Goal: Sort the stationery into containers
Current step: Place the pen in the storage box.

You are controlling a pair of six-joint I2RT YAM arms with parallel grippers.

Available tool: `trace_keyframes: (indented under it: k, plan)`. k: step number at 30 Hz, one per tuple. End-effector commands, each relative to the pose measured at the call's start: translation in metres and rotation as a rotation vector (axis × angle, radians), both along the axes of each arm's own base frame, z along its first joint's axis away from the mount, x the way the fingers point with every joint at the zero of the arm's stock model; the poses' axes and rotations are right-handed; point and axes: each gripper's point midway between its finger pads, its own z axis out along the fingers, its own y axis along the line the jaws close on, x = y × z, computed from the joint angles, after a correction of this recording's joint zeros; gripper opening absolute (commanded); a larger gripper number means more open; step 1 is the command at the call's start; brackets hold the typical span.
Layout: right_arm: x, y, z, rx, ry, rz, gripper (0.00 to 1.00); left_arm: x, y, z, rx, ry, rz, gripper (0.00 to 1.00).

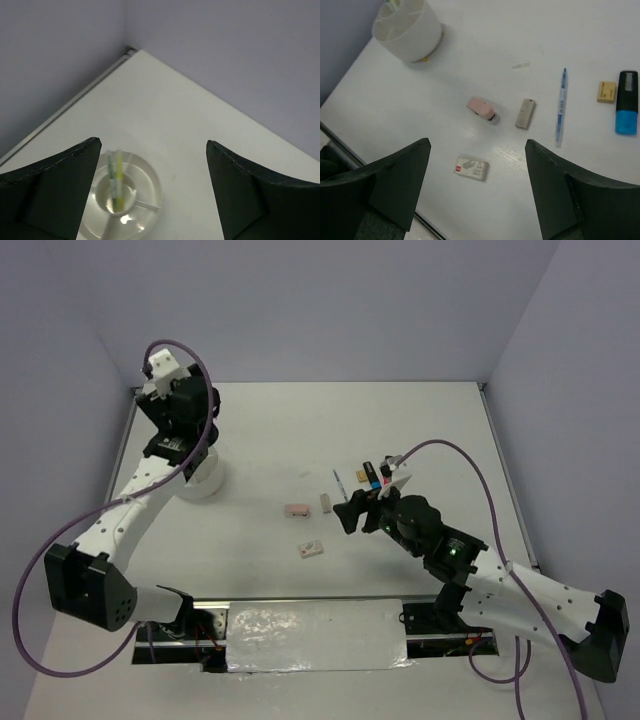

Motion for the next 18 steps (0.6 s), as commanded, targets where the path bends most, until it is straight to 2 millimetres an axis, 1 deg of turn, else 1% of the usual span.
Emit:
trace_keyframes:
  k: [1,2,3,5,6,7,8,9,10,11,12,13,14,15,16,18]
  plan:
    - [0.01,-0.001,-0.002,-0.027,0.065,-0.016,0.83,-0.01,-0.038,0.049,-0.076,-0.003,-0.227,0.99]
    - [0.015,0.0,-0.009,-0.071,0.089,-0.025,0.77,-0.009,-0.059,0.053,-0.1,0.004,-0.356,0.99]
    - [0.021,-0.003,-0.013,-0.095,0.1,-0.04,0.69,-0.011,-0.068,0.054,-0.108,0.015,-0.413,0.99]
    - [0.029,0.001,-0.02,-0.161,0.132,-0.032,0.56,-0.021,-0.087,0.052,-0.131,0.068,-0.526,0.99]
    - [0.036,-0.004,-0.024,-0.186,0.149,-0.048,0.49,-0.027,-0.103,0.049,-0.16,0.094,-0.618,0.99]
    - [0.04,-0.003,-0.027,-0.206,0.164,-0.049,0.47,-0.034,-0.109,0.047,-0.173,0.118,-0.663,0.99]
    - [0.045,-0.004,-0.024,-0.228,0.166,-0.052,0.45,-0.048,-0.114,0.044,-0.182,0.148,-0.706,0.99]
    - [0.05,-0.003,-0.033,-0.261,0.187,-0.054,0.45,-0.057,-0.12,0.04,-0.197,0.168,-0.758,0.99]
    - [0.056,-0.005,-0.035,-0.275,0.196,-0.061,0.45,-0.065,-0.122,0.027,-0.196,0.208,-0.779,0.99]
    - [0.059,-0.004,-0.033,-0.291,0.199,-0.055,0.45,-0.079,-0.12,0.028,-0.194,0.205,-0.8,0.99]
    - [0.064,-0.004,-0.043,-0.326,0.223,-0.059,0.45,-0.087,-0.119,0.009,-0.192,0.245,-0.807,0.99]
    - [0.071,-0.007,-0.042,-0.34,0.227,-0.077,0.45,-0.092,-0.117,0.003,-0.182,0.252,-0.817,0.99]
    - [0.074,-0.008,-0.044,-0.347,0.238,-0.089,0.45,-0.1,-0.115,0.004,-0.184,0.239,-0.816,0.99]
    - [0.078,-0.009,-0.05,-0.361,0.258,-0.098,0.45,-0.106,-0.114,-0.013,-0.187,0.272,-0.817,0.99]
    - [0.081,-0.011,-0.05,-0.358,0.266,-0.115,0.45,-0.113,-0.122,-0.016,-0.187,0.273,-0.882,0.99]
    - [0.082,-0.013,-0.052,-0.352,0.276,-0.127,0.46,-0.115,-0.135,-0.032,-0.171,0.292,-0.982,0.99]
